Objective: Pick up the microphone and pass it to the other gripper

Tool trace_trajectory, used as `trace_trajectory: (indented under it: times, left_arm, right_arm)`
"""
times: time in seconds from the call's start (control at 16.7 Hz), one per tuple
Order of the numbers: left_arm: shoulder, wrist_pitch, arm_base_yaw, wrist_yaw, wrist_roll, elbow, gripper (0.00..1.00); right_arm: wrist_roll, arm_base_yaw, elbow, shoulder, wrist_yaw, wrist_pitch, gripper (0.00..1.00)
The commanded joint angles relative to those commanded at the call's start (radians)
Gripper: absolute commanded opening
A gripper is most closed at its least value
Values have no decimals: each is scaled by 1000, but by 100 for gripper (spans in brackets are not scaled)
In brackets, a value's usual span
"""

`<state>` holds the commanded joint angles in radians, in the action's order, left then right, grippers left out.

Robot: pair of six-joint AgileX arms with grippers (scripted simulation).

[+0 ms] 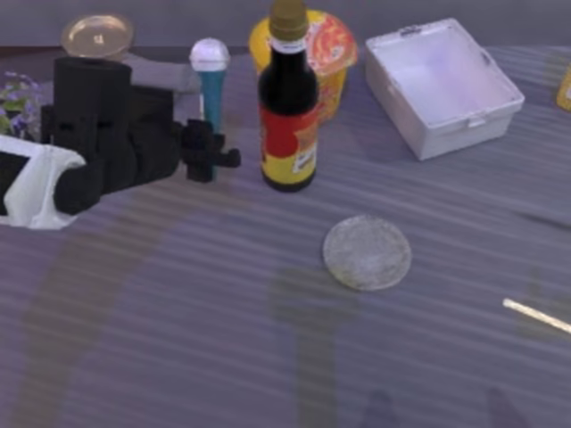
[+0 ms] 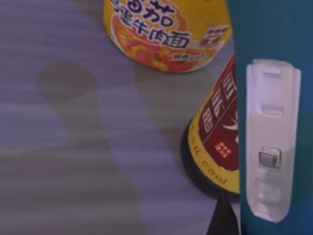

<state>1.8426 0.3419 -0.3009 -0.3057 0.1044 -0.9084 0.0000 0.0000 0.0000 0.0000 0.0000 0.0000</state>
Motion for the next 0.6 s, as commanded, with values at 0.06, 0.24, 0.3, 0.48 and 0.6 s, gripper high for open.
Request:
trace_trajectory:
  times: [0.06, 0.24, 0.3, 0.48, 0.6]
  left_arm:
    - [-22, 92, 3, -34, -17, 26, 0]
    - [-95, 336, 13, -127, -66, 95, 0]
    - [-120, 398, 17, -152, -81, 114, 0]
    - [-178, 522, 25, -207, -113, 154, 0]
    - [-195, 552, 27, -222, -123, 164, 0]
  right_arm:
    - [0, 0, 0, 0, 0, 0, 100]
    - [0, 0, 0, 0, 0, 0, 100]
    - [0, 0, 0, 0, 0, 0, 100]
    - [0, 0, 0, 0, 0, 0, 100]
    - [0, 0, 0, 0, 0, 0, 100]
